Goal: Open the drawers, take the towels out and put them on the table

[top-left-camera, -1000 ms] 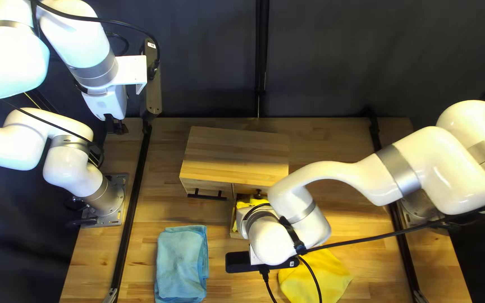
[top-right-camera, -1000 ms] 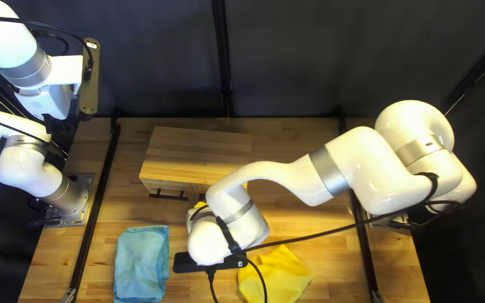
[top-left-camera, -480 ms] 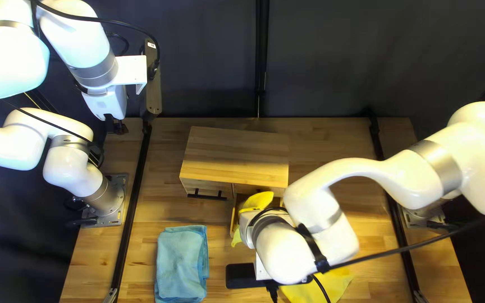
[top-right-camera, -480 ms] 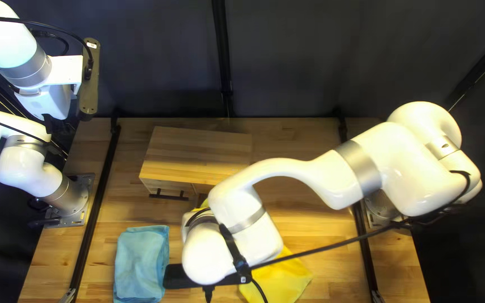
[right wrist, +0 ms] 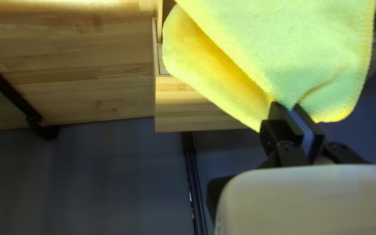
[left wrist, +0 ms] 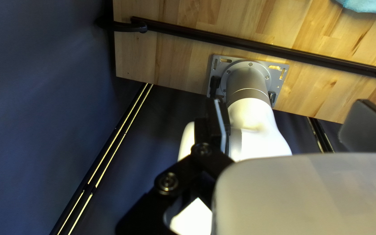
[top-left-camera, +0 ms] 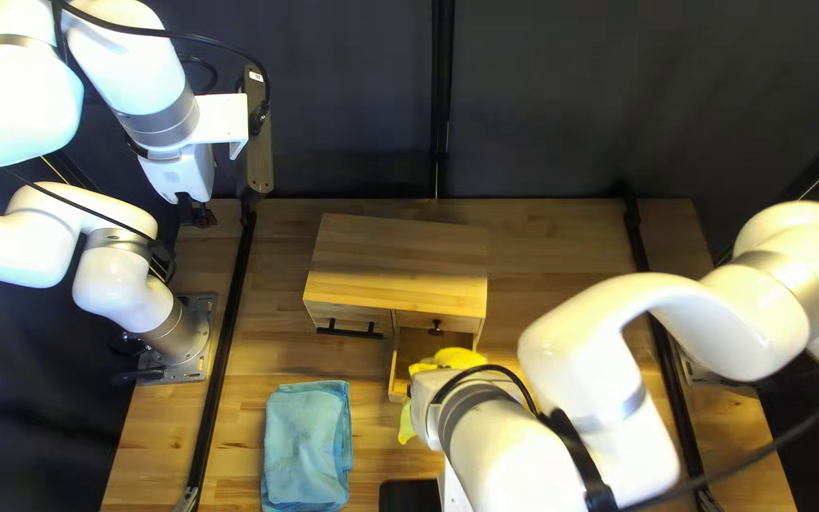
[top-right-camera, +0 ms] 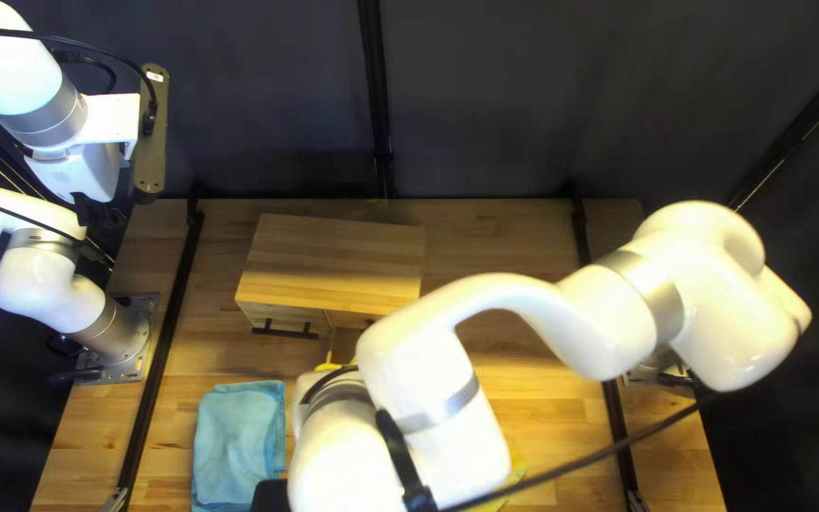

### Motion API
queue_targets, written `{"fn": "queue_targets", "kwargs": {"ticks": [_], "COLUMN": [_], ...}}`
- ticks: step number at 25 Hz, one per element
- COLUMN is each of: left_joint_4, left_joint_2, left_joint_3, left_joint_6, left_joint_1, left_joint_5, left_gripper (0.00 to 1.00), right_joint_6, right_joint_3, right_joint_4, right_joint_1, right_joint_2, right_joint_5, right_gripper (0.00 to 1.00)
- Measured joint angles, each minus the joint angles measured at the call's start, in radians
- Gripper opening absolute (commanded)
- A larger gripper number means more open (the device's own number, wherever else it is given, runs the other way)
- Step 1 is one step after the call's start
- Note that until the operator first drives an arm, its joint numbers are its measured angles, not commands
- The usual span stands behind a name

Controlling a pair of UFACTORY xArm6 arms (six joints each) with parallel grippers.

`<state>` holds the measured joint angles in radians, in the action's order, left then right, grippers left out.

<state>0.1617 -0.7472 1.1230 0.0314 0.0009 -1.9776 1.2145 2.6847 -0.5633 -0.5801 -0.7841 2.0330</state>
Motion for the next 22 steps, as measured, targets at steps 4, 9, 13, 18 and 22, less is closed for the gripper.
{"fn": "queue_targets", "kwargs": {"ticks": [4,9,13,18,22], "left_joint_4": [0.0,0.0,0.0,0.0,0.0], "left_joint_2": [0.0,0.0,0.0,0.0,0.0], "left_joint_3": [0.0,0.0,0.0,0.0,0.0], "left_joint_6": [0.0,0.0,0.0,0.0,0.0], "left_joint_1": [0.0,0.0,0.0,0.0,0.0], "left_joint_5": [0.0,0.0,0.0,0.0,0.0], "left_gripper": [1.0,1.0,1.0,1.0,1.0], "right_joint_6": [0.006,0.006,0.006,0.006,-0.007], "right_joint_3": [0.01,0.01,0.01,0.01,-0.011], "right_joint_4": [-0.004,-0.004,-0.004,-0.004,-0.007], "right_joint_1": [-0.001,-0.001,-0.001,-0.001,-0.007], "right_joint_2": [-0.006,-0.006,-0.006,-0.006,0.007], "right_joint_5": [0.01,0.01,0.01,0.01,0.004], "right_gripper": [0.0,0.0,0.0,0.0,0.0]}}
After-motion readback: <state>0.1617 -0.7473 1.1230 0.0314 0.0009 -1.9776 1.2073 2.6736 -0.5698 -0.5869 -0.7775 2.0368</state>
